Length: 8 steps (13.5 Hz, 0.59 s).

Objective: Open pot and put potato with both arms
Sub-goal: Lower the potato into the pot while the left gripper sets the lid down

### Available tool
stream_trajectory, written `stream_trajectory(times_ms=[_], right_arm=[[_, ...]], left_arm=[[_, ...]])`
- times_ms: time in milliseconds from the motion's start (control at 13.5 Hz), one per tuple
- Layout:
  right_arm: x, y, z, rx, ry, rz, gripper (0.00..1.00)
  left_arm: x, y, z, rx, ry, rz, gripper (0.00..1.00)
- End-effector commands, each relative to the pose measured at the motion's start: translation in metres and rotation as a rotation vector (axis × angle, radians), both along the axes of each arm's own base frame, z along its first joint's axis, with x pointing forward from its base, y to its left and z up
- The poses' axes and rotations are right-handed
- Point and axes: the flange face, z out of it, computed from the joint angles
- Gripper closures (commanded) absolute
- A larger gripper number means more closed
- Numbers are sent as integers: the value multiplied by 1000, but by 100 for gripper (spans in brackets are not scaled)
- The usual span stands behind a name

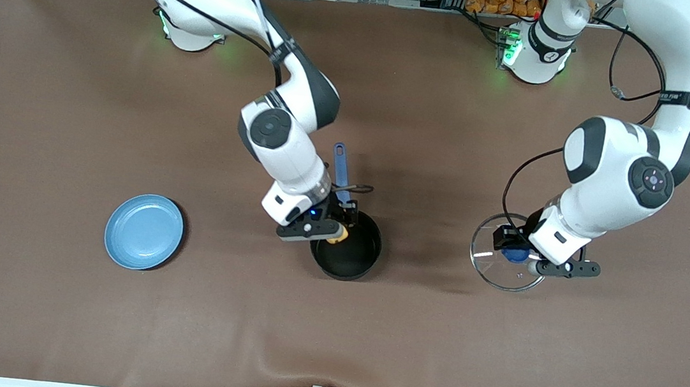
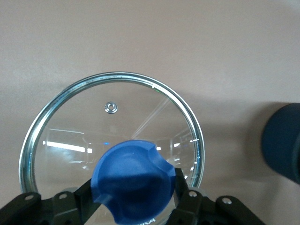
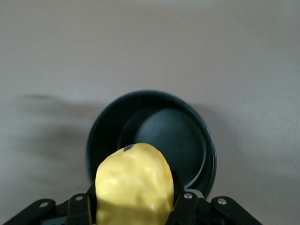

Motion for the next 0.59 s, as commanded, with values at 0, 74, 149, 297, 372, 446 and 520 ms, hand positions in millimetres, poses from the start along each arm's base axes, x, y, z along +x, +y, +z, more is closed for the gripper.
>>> stream_trajectory(times_ms=[0,74,149,297,372,446,520], right_arm=[[18,12,-37,-66,-51,19,100],[21,14,-47,-84,-61,30,100],[24,16,-57,-86,-64,31,100],[24,26,-72,-83,-69,39,100],[25,26,-76,-80,-76,39,100],[24,27,-82,-75,-80,39,100],[22,28,-94,-76,-75,41,100]], left_arm=[[9,4,-43,-2,-7,-14,71],[11,5,-60,7,-11,-19,71],[12,5,-74,13,-13,-27,71],[13,8,-95,23,-3,-24,71],[12,8,-105,29,4,-28,71],[12,8,-113,33,4,-28,71],[12,8,-120,37,7,-30,69]])
